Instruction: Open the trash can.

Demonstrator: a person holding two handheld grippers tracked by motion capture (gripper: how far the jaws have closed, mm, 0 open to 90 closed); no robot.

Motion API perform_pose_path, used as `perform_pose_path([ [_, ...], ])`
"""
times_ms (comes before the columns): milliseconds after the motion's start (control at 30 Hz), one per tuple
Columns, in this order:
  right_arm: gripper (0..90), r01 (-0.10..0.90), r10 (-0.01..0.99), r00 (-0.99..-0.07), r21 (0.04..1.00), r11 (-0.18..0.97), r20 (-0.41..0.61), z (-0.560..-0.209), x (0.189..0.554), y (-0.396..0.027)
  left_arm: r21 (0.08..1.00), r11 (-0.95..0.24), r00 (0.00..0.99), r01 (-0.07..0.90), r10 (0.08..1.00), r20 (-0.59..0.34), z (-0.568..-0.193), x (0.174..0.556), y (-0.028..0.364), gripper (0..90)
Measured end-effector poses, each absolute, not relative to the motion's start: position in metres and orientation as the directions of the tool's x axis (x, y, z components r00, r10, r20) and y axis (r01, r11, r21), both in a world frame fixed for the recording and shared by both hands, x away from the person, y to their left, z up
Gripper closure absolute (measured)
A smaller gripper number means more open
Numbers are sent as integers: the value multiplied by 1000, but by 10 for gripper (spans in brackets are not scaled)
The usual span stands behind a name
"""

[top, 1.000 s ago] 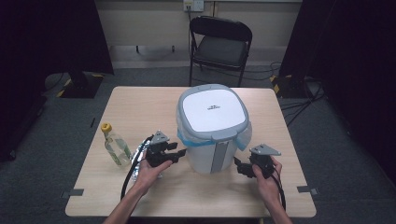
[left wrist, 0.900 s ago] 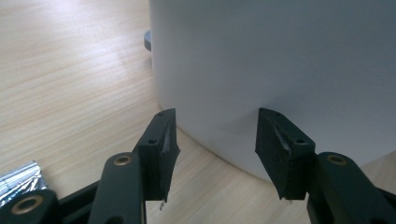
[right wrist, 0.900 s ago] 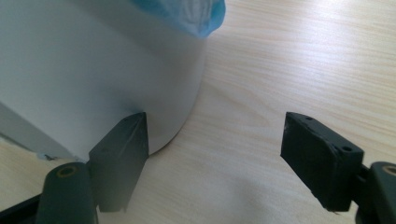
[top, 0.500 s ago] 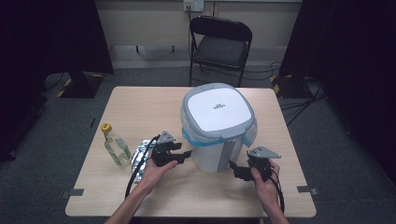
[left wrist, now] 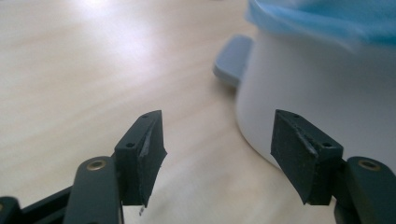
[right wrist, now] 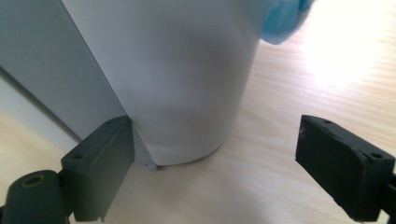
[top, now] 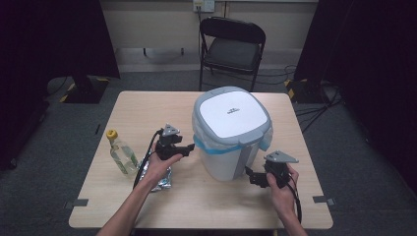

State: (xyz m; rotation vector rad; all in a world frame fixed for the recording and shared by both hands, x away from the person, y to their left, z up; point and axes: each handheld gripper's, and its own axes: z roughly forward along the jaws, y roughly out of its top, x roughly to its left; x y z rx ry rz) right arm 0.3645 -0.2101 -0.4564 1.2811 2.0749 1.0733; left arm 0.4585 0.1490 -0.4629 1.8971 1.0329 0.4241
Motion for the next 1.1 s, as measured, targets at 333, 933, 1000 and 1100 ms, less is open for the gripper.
perform_pose_path([
  [333,105,536,927,-374,816,217,-1,-456,400,-233,811,-255,564,526,819,-109,-479,491,137,359],
  [933,378,543,934,-352,825,156,55,-466,445,-233,844,-256,578,471,812,-77,-476,506,127,375],
  [1000,413,538,930,-364,827,166,50,-466,446,-233,846,-286,605,450,794,-53,-476,506,125,428],
  [1100,472,532,923,-381,830,167,59,-466,447,-232,843,-284,609,457,790,-64,-476,504,125,521],
])
